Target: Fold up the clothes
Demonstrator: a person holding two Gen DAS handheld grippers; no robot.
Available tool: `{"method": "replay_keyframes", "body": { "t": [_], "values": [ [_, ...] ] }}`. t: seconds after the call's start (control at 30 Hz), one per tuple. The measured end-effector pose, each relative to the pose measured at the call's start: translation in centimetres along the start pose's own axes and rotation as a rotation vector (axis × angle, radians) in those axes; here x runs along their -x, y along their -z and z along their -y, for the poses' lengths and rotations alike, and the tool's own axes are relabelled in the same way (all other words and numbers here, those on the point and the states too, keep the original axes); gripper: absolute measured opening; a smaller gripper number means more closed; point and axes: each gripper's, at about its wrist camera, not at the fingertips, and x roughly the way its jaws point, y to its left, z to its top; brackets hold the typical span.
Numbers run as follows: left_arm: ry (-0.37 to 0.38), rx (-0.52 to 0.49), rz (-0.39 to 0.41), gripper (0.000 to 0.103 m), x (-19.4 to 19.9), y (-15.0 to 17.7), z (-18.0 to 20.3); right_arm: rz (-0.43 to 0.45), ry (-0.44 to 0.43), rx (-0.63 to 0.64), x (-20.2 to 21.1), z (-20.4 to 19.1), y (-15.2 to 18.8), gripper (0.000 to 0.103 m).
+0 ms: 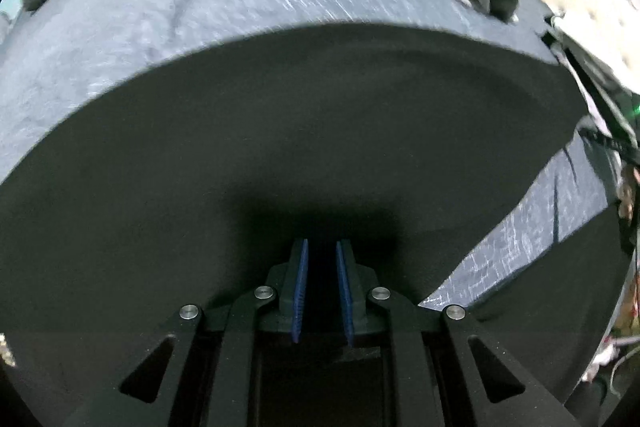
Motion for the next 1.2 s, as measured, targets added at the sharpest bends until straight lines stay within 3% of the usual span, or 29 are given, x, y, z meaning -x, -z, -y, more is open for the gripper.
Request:
{"method": "replay_keyframes", "body": {
  "t": [0.13,0.23,0.3,0.6,0.8,0.93,1.2],
  "values": [
    [0.006,0.05,0.081,0.017,3.8,1.2,-1.6,0.031,-0.049,-0.001,2.4,0.3,1.0,0.037],
    [0.013,0.097,0.134,0.029,7.2,3.1,-3.4,0.051,-0.117,0.017,4.8,0.1,2.6,0.037],
    [0.0,0.123,0.146,0.036,9.2,4.5,-4.9,0.06,-0.159,0.037,6.4,-0.1,4.2,0.038],
    [-0.021,0.336,0.138,0.044,15.3,15.4,-12.0,0.017,-0.228,0.003,10.0,2.0,12.3,0.041],
    [-0.033,0.425,0.144,0.055,17.5,21.0,-14.3,0.009,-0.268,-0.084,12.5,5.3,16.3,0.046],
    [-0.036,0.459,0.139,0.056,18.0,23.7,-15.3,0.001,-0.282,-0.127,13.6,7.1,18.4,0.051],
    [-0.014,0.538,0.122,0.058,16.9,25.3,-16.7,-0.053,-0.329,-0.208,13.5,9.4,21.1,0.055]
  ]
}}
